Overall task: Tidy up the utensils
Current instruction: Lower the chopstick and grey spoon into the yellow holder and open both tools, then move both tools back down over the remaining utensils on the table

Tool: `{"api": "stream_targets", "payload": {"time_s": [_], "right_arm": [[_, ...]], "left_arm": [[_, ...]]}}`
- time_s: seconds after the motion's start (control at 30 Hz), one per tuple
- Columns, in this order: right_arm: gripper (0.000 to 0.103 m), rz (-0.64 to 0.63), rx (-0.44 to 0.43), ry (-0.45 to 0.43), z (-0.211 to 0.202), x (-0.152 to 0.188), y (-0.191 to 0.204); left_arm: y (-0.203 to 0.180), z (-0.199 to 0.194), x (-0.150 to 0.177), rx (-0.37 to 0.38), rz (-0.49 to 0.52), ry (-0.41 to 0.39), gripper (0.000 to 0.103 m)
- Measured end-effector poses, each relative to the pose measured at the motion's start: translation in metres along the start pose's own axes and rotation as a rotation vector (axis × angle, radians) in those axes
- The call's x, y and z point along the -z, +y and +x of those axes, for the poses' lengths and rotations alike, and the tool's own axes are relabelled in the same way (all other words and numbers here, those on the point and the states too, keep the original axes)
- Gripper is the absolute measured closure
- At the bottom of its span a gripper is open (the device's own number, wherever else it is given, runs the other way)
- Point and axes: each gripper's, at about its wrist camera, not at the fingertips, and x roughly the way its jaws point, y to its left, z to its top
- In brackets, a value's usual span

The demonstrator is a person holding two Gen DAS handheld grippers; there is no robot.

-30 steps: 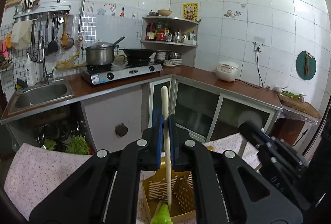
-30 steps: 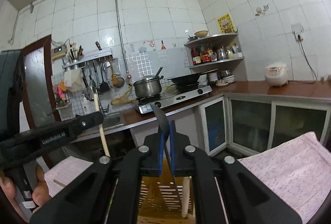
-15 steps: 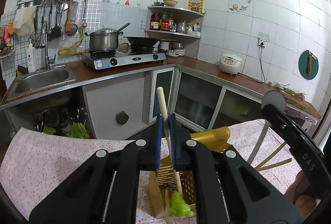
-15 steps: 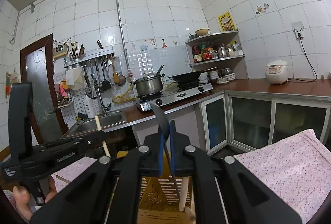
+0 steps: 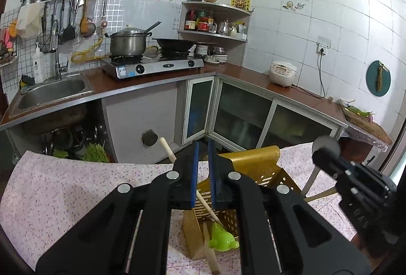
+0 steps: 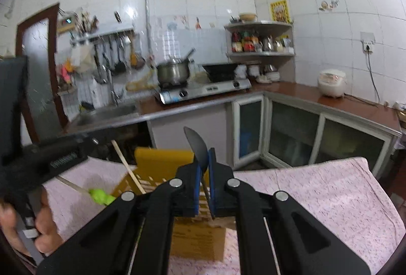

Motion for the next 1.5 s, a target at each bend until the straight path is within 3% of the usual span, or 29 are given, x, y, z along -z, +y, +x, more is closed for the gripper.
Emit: {"api": "stream_targets", "payload": {"time_s": [0.17, 0.27, 0.3, 0.33, 0.37, 0.53, 0.57, 0.63, 0.67, 0.77, 0.97, 1.27, 1.5], "right_arm": [[0.096, 0.008, 0.033, 0.078, 0.002, -0.006, -0.001], [0.095, 0.025, 0.028, 0.098, -0.002, -0.008, -0.004], [0.091, 0.035, 0.020, 0.103, -0.006, -0.009, -0.005], [0.069, 0.040, 0.012, 0.099, -0.010, -0.010, -0.006], [0.046, 0.042, 0.012, 0.089, -0.014, -0.011, -0.005], [0.040, 0.018, 0.017, 0.039, -0.043, -0.021, -0.001], [0.034, 0.021, 0.026, 0.037, -0.048, -0.022, -0.002], [0.024, 0.036, 0.049, 0.037, -0.062, -0.022, -0.008], [0.020, 0.038, 0.066, 0.047, -0.071, -0.019, -0.012], [0.013, 0.013, 0.114, 0.078, -0.088, -0.004, -0.020], [0.012, 0.031, 0.221, 0.205, -0.112, 0.050, -0.046], [0.008, 0.107, 0.254, 0.314, -0.142, 0.112, -0.081], [0.008, 0.086, 0.297, 0.390, -0.147, 0.144, -0.088]], "left_arm": [[0.000, -0.011, -0.002, -0.008, -0.006, 0.013, 0.096], [0.002, -0.024, -0.007, 0.004, -0.034, 0.016, 0.084], [0.002, -0.030, -0.008, 0.003, -0.040, 0.008, 0.074], [0.002, -0.037, -0.009, -0.003, -0.044, -0.006, 0.062], [0.003, -0.047, -0.010, -0.012, -0.048, -0.025, 0.057], [0.011, -0.086, -0.012, -0.032, -0.070, -0.051, 0.034], [0.013, -0.093, -0.011, -0.043, -0.070, -0.056, 0.029], [0.018, -0.110, -0.004, -0.079, -0.069, -0.059, 0.009], [0.020, -0.118, -0.001, -0.092, -0.065, -0.060, 0.007], [0.024, -0.135, 0.013, -0.122, -0.048, -0.050, 0.005], [0.029, -0.143, 0.058, -0.129, -0.083, 0.088, 0.005], [0.017, -0.146, 0.131, -0.077, -0.124, 0.265, 0.005], [-0.004, -0.142, 0.170, -0.095, -0.105, 0.351, 0.005]]}}
